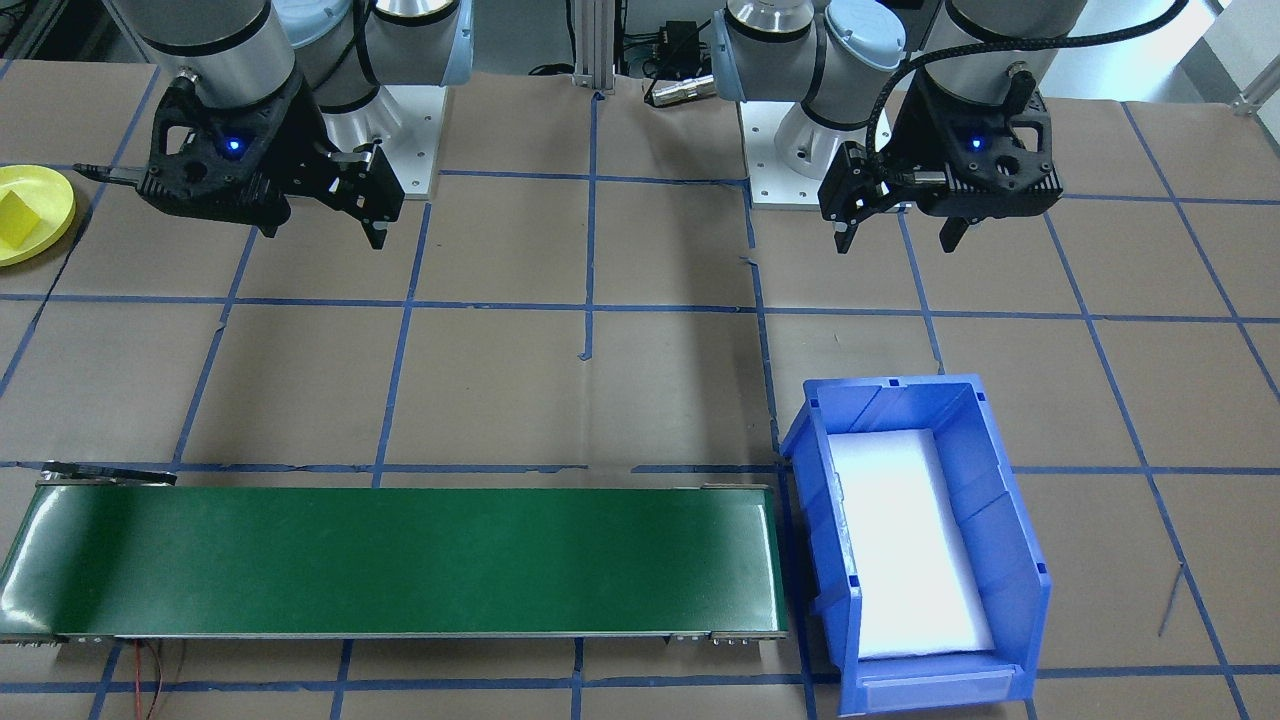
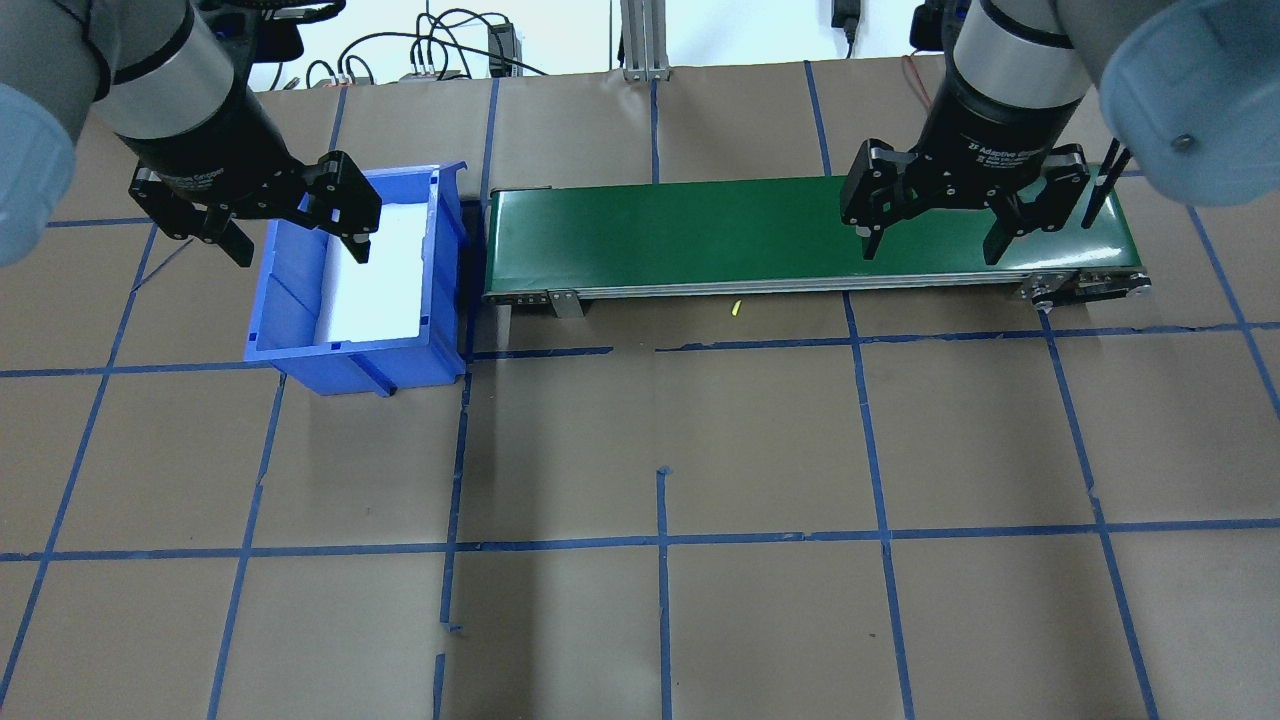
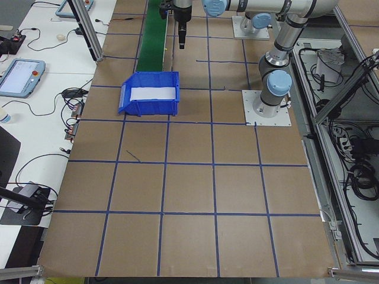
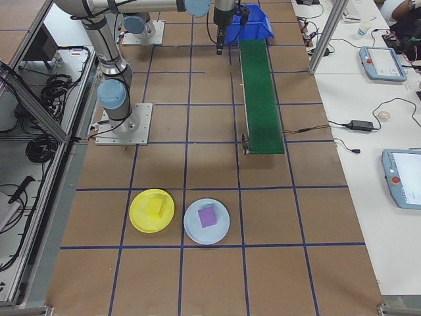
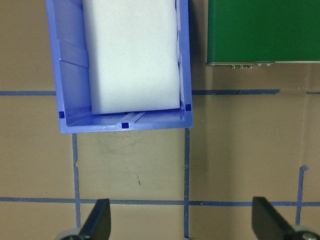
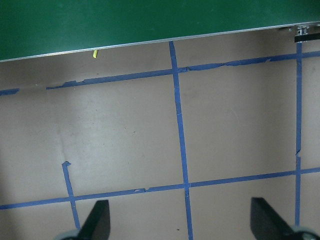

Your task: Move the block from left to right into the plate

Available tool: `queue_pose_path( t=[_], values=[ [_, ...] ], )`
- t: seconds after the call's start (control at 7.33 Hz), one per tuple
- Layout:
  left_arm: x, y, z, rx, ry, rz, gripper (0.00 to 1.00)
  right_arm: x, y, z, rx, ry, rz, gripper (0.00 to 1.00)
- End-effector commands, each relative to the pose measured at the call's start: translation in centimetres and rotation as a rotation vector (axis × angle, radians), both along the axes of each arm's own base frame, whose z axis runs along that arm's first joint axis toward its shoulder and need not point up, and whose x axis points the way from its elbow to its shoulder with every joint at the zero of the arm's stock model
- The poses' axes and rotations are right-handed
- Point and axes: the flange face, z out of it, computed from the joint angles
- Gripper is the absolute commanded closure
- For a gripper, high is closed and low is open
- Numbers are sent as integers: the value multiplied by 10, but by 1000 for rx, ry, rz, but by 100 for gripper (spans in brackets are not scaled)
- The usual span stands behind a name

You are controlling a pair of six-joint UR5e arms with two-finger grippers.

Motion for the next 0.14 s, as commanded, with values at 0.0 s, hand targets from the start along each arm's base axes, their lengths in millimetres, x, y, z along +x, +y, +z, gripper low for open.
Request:
queue_pose_path(
  t=[0.0],
  values=[
    [0,0,1,-3,0,0,0,0,0,0,-2,0,0,0]
  ],
)
